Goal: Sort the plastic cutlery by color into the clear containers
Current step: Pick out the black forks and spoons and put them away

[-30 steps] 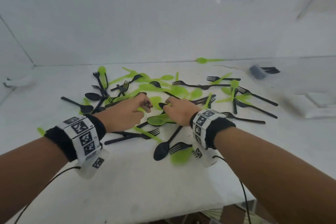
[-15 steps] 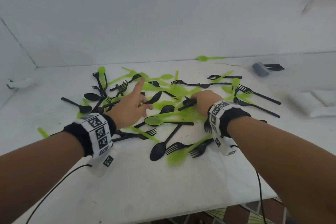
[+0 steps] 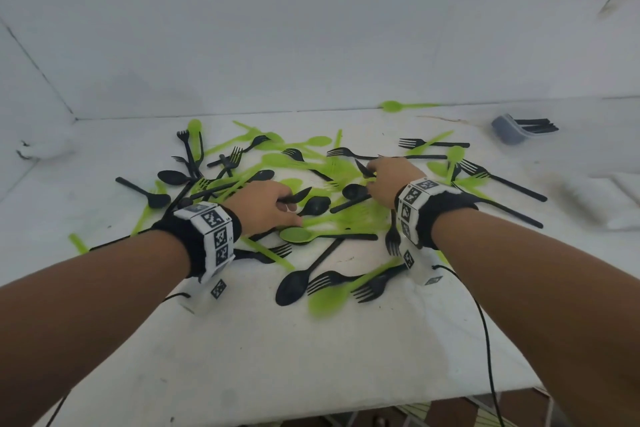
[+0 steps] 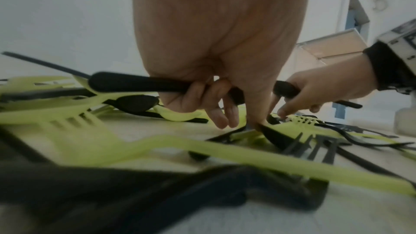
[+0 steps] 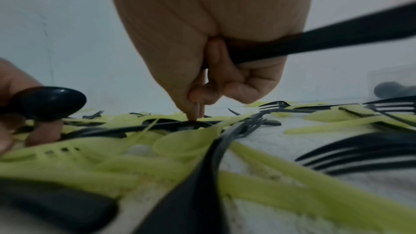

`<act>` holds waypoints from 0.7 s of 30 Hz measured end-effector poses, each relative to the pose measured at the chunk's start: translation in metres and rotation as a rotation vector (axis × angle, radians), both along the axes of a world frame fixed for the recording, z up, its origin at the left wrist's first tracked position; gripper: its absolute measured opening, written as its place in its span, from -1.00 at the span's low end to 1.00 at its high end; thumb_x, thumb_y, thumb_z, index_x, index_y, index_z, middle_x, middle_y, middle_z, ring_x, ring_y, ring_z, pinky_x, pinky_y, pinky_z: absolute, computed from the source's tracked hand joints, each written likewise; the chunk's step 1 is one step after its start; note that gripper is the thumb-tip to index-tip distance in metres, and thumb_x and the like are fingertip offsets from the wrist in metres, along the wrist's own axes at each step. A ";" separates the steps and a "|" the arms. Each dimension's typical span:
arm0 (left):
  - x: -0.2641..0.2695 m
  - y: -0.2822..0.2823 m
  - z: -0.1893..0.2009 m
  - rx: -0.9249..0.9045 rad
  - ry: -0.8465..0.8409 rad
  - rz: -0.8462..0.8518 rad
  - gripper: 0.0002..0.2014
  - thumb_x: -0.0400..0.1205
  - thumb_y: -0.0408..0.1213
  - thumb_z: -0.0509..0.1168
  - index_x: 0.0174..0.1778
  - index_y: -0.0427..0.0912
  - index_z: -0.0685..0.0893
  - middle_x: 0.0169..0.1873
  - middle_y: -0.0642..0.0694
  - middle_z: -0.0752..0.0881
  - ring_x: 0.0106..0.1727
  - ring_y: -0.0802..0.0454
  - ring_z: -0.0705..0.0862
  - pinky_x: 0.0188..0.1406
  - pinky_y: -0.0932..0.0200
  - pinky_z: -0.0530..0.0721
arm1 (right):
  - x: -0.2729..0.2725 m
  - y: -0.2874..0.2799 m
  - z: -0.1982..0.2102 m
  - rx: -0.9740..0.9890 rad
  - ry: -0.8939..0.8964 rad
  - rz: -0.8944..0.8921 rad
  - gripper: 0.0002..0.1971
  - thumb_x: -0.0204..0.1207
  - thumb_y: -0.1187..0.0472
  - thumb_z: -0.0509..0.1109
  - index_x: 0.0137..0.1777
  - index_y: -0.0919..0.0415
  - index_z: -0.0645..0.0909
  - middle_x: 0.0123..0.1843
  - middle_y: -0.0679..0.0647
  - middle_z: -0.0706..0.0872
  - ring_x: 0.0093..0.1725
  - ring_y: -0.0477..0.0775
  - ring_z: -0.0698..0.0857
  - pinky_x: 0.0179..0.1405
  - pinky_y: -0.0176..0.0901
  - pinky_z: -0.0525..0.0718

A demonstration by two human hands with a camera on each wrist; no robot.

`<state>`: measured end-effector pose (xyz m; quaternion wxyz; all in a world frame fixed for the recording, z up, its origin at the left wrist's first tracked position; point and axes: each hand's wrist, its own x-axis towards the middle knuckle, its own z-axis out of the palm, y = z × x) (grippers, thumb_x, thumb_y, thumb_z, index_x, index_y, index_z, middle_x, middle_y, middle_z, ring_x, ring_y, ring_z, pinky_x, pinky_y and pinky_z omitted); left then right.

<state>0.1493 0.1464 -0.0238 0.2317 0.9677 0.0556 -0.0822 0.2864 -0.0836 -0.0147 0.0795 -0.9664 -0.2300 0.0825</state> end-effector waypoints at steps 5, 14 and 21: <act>0.012 -0.001 0.004 -0.085 0.097 0.034 -0.68 0.49 0.01 0.63 0.05 -0.06 0.79 -0.05 0.10 0.79 0.01 0.14 0.75 0.05 0.22 0.67 | 0.003 0.008 -0.007 -0.007 0.029 0.081 -0.84 0.62 0.09 0.38 0.12 -0.01 0.75 0.06 0.09 0.77 0.01 0.19 0.75 -0.03 -0.03 0.75; 0.023 -0.006 -0.001 -0.194 0.124 0.138 -0.48 0.61 0.23 0.42 -0.07 -0.27 0.77 -0.26 -0.04 0.71 -0.18 -0.02 0.67 -0.07 0.07 0.58 | 0.002 0.019 0.002 0.428 -0.109 0.033 -0.71 0.79 -0.03 0.17 0.30 0.16 0.43 0.11 0.12 0.50 -0.15 0.25 0.60 -0.10 0.09 0.62; 0.028 -0.017 0.004 -0.005 0.133 -0.030 -0.78 0.60 -0.05 0.53 -0.05 -0.08 0.69 -0.19 0.09 0.70 -0.17 0.13 0.66 -0.22 0.24 0.53 | -0.011 0.022 0.013 0.665 -0.033 0.067 -0.80 0.79 -0.08 0.08 0.17 0.03 0.29 -0.13 0.11 0.79 -0.23 0.28 0.74 -0.19 0.24 0.74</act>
